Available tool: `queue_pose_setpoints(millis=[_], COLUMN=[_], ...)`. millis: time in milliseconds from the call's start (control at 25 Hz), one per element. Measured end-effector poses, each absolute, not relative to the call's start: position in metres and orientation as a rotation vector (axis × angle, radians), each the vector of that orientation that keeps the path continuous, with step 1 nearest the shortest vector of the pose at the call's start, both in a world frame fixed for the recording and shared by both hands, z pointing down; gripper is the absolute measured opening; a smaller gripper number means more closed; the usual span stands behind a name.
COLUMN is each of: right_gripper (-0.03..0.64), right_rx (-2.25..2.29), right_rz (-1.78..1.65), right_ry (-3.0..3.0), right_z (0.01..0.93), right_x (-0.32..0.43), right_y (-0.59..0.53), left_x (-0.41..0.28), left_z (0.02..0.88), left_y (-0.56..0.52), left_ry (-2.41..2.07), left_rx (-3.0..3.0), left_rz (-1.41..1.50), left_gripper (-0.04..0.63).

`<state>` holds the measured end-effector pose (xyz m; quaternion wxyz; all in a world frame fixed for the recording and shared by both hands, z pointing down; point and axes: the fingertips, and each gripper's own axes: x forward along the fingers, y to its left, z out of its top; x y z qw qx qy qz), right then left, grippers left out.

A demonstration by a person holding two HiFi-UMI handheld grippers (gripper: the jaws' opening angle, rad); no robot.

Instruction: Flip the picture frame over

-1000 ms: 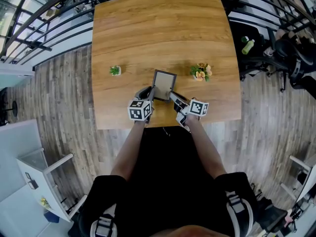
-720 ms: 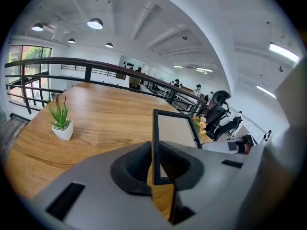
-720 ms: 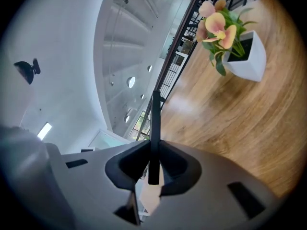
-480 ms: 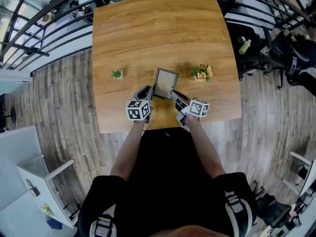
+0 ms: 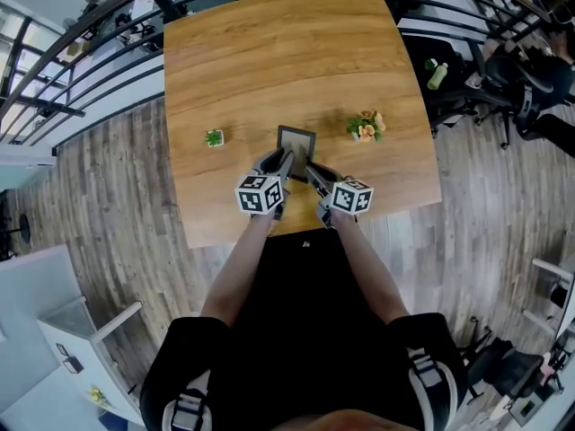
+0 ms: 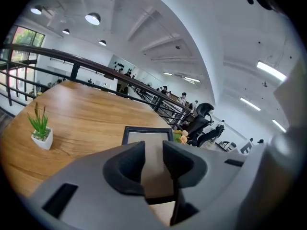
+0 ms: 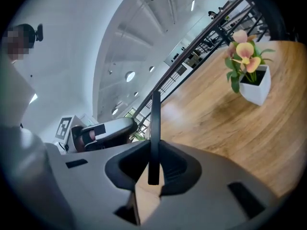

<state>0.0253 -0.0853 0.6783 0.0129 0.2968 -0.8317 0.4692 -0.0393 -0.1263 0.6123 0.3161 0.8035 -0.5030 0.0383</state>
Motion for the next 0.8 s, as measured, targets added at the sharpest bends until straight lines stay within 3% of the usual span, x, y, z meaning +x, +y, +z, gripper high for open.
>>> queue_pose_setpoints(millis=[280,800], right_gripper=[0.069,0.071], right_rx=[0.942,1.042], right_rz=[1.329,0.992], right_ry=[-2.598,-2.615], right_z=[0.678,0.663], right_x=[0.011,-0.003], right_y=[-0.074,-0.078], left_x=[-0.019,-0.020], left_z=[0.610,0.605], left_y=[-0.121,-0.126], left_ry=[-1.224,-1.157], left_rx=[2.168,2.164], left_rz=[0.111,0.056], left_gripper=[0.146,0.155])
